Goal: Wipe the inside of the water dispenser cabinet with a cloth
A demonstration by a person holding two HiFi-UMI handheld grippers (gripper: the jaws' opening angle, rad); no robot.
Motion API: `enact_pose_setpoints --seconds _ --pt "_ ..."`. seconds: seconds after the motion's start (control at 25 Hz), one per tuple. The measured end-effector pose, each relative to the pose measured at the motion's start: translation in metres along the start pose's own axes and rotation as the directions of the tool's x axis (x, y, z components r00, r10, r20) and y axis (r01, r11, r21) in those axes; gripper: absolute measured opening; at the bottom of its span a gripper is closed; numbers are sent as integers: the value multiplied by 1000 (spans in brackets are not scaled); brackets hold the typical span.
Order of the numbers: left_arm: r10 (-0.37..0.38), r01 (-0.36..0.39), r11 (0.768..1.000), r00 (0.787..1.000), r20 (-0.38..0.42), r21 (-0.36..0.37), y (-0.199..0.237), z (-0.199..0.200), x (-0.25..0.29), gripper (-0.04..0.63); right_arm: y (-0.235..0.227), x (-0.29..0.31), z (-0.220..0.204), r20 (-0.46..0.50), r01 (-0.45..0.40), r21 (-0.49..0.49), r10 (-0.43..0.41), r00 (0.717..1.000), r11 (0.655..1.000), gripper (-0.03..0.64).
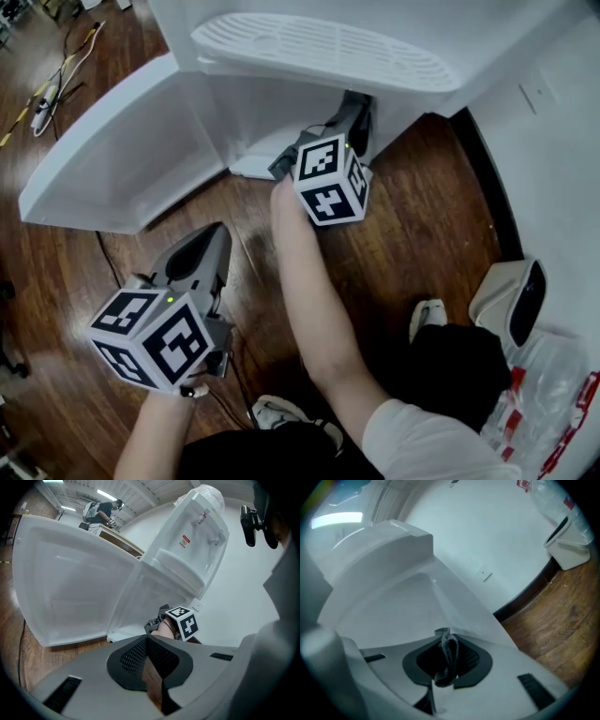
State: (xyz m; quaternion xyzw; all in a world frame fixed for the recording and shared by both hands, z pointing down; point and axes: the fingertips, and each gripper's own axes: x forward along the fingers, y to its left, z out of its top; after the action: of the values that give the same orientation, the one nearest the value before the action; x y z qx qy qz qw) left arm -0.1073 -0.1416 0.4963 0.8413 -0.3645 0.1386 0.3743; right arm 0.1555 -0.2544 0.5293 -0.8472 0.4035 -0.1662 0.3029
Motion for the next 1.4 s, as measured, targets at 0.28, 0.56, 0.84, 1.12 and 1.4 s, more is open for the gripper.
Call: enact_pose_setpoints --seconds 0.28,0.56,0.84,1.12,1.4 --pt "15 -15 1000 1000 4 18 -7 4 -2 -11 41 -9 56 117 -104 29 100 988 994 49" --pt "26 -27 999 1000 11 21 -9 7 -5 -11 19 -7 33 53 -50 61 47 998 997 49" --pt "35 -35 999 999 15 21 -9 8 -5 -11 -21 -3 -22 -52 47 -18 -48 997 999 49" --pt "37 -37 999 999 12 22 -10 8 -4 -12 -68 -4 -68 -165 160 -34 -163 973 987 49" --pt "37 -37 999 999 16 30 -14 9 -7 -11 -74 -18 -60 -178 148 -47 -154 972 988 49"
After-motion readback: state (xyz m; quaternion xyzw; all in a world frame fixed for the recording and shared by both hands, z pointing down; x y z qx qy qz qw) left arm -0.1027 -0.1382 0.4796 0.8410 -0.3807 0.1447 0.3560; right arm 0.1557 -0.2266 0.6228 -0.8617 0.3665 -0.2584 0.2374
